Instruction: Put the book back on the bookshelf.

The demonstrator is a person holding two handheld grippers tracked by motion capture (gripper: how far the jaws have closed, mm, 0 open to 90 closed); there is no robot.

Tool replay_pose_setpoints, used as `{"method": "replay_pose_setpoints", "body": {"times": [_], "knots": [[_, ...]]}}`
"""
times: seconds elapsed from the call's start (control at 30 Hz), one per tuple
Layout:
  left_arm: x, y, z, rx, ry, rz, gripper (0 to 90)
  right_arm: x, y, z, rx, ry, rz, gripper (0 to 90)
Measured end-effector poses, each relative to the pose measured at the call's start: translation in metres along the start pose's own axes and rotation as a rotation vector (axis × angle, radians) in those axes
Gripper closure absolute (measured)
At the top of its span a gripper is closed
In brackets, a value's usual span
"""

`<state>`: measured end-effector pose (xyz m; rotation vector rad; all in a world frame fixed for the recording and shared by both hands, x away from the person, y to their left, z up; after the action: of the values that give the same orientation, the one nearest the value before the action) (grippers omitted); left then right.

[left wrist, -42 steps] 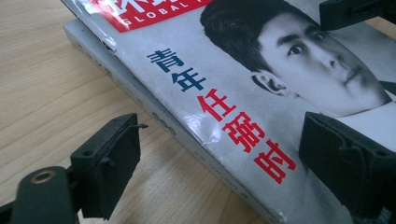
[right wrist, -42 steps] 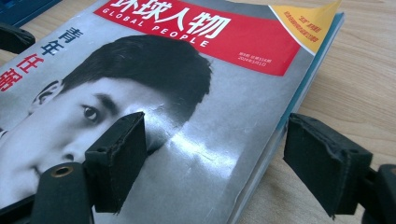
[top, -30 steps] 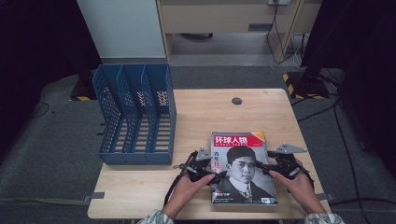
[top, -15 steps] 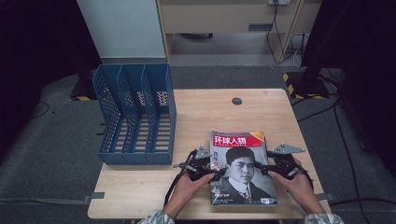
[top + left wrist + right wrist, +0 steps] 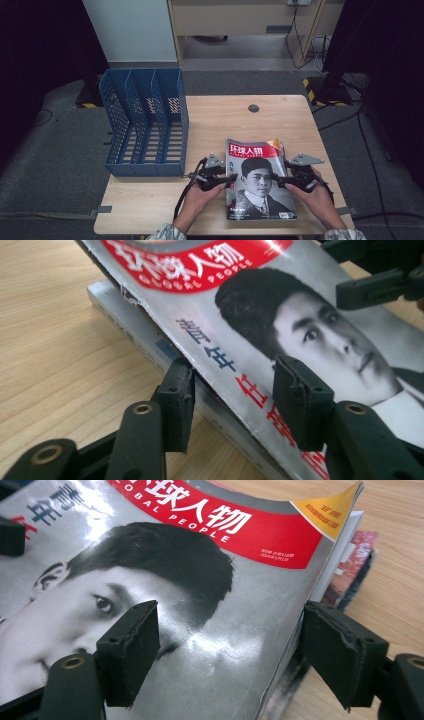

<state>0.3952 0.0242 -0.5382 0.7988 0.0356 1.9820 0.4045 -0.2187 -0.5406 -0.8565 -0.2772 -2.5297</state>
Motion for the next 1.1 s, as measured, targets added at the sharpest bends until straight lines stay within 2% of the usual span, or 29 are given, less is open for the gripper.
{"method": "replay_pose_setpoints", "body": {"times": [0.1,0.3,0.4,0.47,0.6,0.73,0.77,0.8,0.93,1.1], "knots": [[0.004,-0.002,0.002,0.019,0.012,-0.010,50.6,-0.002,-0.006,0.000,0.025,-0.002,0.028,26.1],[0.009,-0.006,0.010,0.047,0.006,-0.034,45.1,-0.005,-0.010,0.001,0.049,-0.002,0.031,29.2],[0.010,-0.008,0.012,0.046,-0.006,-0.027,45.1,-0.006,-0.012,0.002,0.052,0.001,0.027,31.0],[0.009,-0.011,0.014,0.037,-0.022,-0.019,46.3,-0.008,-0.012,0.003,0.054,0.002,0.034,32.2],[0.002,-0.017,0.020,0.067,-0.046,-0.027,48.6,-0.008,-0.010,0.003,0.060,0.010,0.035,36.2],[-0.003,-0.021,0.027,0.077,-0.058,-0.023,52.0,-0.009,-0.010,0.004,0.067,0.016,0.038,39.8],[-0.006,-0.023,0.033,0.112,-0.058,-0.037,53.2,-0.009,-0.010,0.004,0.068,0.022,0.040,42.5],[-0.008,-0.024,0.036,0.122,-0.065,-0.044,54.7,-0.009,-0.009,0.005,0.071,0.021,0.042,43.5],[-0.010,-0.026,0.046,0.105,-0.092,-0.033,57.2,-0.010,-0.008,0.005,0.065,0.020,0.045,46.3],[-0.015,-0.028,0.065,0.091,-0.137,-0.011,59.4,-0.010,-0.009,0.006,0.095,0.024,0.042,48.7]]}}
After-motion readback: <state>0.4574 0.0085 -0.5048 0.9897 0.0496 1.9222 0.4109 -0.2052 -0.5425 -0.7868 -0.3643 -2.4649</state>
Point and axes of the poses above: each handheld gripper's, and its own axes: x roughly backward along the jaws, z roughly out of its top, y roughly to its right, the point moved 6 cm from there along -x, roughly forward along the jaws, and after that the axes turned 10 degrees about -z, right-handed, at the moved point
